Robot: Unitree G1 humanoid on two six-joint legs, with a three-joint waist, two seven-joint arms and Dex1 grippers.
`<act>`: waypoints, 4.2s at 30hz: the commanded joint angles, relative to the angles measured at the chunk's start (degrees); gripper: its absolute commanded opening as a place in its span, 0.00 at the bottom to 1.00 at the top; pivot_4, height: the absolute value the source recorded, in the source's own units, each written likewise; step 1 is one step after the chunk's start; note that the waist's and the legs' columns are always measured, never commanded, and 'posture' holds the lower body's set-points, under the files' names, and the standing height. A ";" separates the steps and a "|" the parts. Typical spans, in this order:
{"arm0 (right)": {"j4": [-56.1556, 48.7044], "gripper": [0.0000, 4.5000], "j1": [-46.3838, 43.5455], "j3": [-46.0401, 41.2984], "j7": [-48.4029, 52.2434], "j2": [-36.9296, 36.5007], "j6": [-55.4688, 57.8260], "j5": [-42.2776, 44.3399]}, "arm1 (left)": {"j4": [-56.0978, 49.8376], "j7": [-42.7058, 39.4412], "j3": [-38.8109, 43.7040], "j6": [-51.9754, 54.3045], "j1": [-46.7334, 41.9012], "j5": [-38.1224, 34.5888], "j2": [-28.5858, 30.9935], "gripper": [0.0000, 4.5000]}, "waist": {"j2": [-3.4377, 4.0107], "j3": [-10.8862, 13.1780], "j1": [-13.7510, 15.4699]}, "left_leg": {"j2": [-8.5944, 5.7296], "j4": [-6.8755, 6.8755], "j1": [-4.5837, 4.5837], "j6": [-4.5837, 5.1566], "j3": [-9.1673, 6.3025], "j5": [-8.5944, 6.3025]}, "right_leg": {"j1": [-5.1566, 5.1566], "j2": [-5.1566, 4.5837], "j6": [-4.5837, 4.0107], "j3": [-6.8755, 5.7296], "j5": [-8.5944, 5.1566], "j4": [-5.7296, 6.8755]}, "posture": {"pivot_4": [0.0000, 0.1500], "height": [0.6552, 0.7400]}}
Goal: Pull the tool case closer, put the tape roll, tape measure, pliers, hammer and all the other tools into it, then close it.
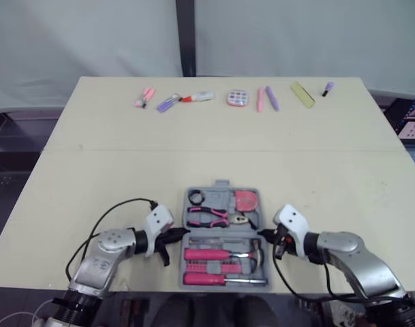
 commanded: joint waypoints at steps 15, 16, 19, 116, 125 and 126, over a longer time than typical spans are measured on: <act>0.00 0.02 1.21 -2.07 0.31 -2.22 -3.09 -0.24 | 4.80 2.53 2.98 -2.86 -1.22 1.17 1.71 0.00 | 0.00 0.00 0.10 | -0.01 0.06 -0.01 0.00 0.02 0.00 | 0.01 0.00 0.00 -0.01 0.00 0.00 | 1.00 1.00; 0.55 0.02 1.34 -2.64 0.25 -2.71 -3.57 -0.27 | 6.13 2.84 3.65 -3.67 -1.84 1.30 2.10 0.00 | 0.00 0.00 0.10 | 0.00 0.09 0.00 0.00 0.02 0.00 | 0.02 0.00 0.00 -0.02 0.00 0.00 | 1.00 1.00; 1.79 0.02 1.81 -4.63 -0.15 -4.04 -5.19 -0.55 | 9.52 3.29 5.31 -6.60 -3.35 1.73 3.74 0.00 | 0.00 0.00 0.07 | 0.01 0.12 0.00 0.00 0.02 0.00 | 0.02 0.01 0.00 -0.03 0.00 0.01 | 1.00 1.00; 24.47 0.99 -30.41 -10.02 12.89 9.00 27.17 27.36 | 5.23 -0.96 -9.63 -24.29 11.29 5.54 1.95 0.00 | 0.44 -0.18 -0.22 | 0.01 -0.11 0.05 0.05 0.12 0.05 | -0.02 -0.07 -0.02 0.11 0.00 -0.02 | 1.00 1.00; -3.11 0.99 -21.46 -10.85 16.12 -5.25 29.57 31.99 | -4.83 2.96 -4.58 -17.32 14.06 1.74 3.04 0.00 | 0.41 -0.16 0.39 | -0.02 -0.05 -0.03 0.05 0.00 0.04 | 0.01 -0.14 -0.02 0.22 0.00 -0.09 | 1.00 1.00; -6.29 0.99 -19.60 -11.37 16.93 -8.03 29.52 32.57 | -8.78 3.37 -2.84 -14.58 15.47 -0.15 3.70 0.00 | 0.35 -0.12 0.49 | -0.02 -0.05 -0.09 0.05 0.00 0.04 | 0.00 -0.14 -0.02 0.23 0.00 -0.13 | 1.00 1.00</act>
